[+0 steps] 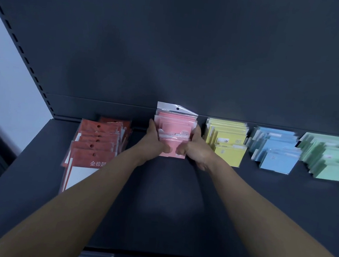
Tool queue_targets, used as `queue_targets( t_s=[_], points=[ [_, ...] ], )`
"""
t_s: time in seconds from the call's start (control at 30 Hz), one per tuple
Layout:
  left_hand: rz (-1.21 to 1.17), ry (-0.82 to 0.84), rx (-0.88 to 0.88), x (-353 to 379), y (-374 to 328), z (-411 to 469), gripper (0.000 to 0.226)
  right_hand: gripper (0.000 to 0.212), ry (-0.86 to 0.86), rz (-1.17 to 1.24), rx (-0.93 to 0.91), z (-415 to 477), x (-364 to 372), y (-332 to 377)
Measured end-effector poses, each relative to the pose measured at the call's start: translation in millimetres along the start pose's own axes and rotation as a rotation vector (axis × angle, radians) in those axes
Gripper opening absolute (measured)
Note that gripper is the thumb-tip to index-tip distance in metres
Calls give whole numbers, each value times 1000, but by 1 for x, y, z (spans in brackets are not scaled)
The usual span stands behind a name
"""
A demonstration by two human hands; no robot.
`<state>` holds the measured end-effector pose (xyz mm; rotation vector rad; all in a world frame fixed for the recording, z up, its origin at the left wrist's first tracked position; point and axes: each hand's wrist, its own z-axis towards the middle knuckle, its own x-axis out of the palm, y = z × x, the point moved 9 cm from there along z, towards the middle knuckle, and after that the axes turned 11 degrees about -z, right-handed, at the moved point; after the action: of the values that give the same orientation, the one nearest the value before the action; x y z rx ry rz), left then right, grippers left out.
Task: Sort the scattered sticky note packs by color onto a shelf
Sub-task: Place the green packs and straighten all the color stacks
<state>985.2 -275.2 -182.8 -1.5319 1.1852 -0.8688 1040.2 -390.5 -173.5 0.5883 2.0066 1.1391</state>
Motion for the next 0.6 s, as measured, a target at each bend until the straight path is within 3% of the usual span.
queue_targets(
  t_s=[0.17, 0.3, 0.47, 0.6],
  points=[
    [-24, -31, -7, 13, -2, -5, 119, 86, -21, 32, -23, 0, 4, 2],
    [-36, 7, -28, 9, -3, -2, 108, 86, -31, -29, -19, 0, 1, 4],
    [-22, -26, -12, -3, -2, -7, 78, 64, -101, -73, -41, -13, -5, 0],
    [-11, -58, -1, -3, -2, -13, 102, 58, -188, -118, -60, -19, -9, 0]
  ],
)
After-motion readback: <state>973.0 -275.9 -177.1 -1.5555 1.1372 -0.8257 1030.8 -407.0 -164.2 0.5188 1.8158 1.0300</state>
